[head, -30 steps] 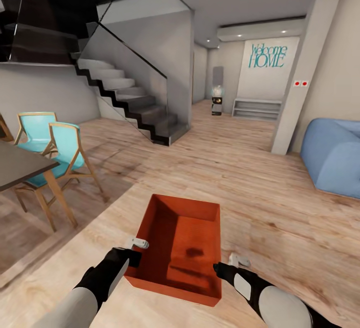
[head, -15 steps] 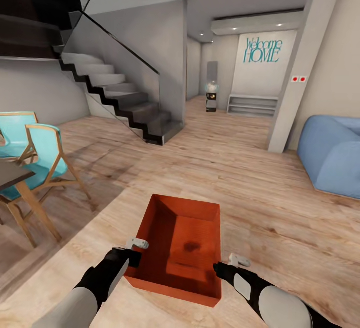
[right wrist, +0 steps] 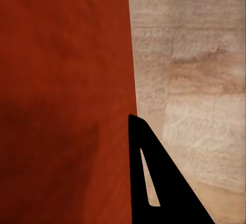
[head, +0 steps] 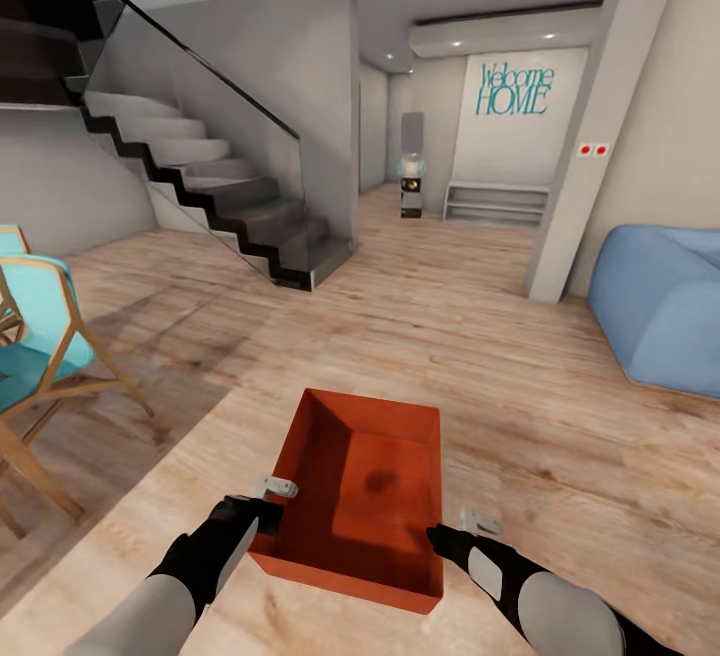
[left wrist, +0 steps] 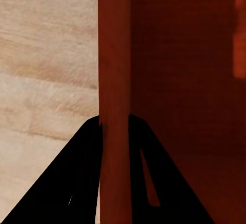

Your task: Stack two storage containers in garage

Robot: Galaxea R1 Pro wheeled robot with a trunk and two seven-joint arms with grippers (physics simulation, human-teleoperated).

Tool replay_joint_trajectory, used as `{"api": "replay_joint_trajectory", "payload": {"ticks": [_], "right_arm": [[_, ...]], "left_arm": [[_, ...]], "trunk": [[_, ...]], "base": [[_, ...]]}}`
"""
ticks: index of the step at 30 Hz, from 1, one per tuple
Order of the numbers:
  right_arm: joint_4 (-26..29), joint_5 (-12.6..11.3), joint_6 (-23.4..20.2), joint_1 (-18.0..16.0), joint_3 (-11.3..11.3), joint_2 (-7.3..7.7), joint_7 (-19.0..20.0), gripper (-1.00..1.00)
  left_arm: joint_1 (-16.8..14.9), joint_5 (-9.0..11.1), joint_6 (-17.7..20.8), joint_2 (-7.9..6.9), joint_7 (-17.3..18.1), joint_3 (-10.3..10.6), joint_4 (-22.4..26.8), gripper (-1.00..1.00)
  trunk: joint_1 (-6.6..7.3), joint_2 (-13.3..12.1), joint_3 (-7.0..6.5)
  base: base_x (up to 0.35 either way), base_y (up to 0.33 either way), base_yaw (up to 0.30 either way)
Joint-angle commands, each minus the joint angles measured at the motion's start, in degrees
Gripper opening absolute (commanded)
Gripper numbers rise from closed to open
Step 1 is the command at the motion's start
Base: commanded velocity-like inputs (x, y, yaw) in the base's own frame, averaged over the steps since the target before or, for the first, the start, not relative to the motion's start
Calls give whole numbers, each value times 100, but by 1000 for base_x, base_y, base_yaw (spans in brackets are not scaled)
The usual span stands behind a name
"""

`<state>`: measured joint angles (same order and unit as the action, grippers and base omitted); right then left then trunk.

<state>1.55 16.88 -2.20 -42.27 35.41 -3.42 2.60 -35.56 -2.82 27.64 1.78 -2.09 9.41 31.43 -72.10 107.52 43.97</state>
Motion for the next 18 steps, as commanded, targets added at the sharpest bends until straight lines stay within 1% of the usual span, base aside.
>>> {"api": "replay_joint_trajectory", "payload": {"ticks": [1,5,7,10,18], "right_arm": [[20,61,-26,0,75,-1,5,-100],[22,61,-26,0,80,-1,3,-100],[23,61,-26,0,122,-1,7,-100],[21,64,-34,0,290,-1,4,-100],[28,90,22,61,317,7,22,-100]], "left_arm": [[-3,167,23,-3,7,35,12,-100],[-3,167,23,-3,7,35,12,-100],[-3,167,23,-3,7,35,10,-100],[-3,167,23,-2,7,35,5,-100],[-3,167,23,6,7,35,3,-100]], "trunk": [[-3,2,14],[-3,2,51],[-3,2,69],[-3,2,96],[-3,2,134]], "base": [[341,0,-81],[341,0,-81],[341,0,-81],[341,0,-78],[341,0,-18]]}}
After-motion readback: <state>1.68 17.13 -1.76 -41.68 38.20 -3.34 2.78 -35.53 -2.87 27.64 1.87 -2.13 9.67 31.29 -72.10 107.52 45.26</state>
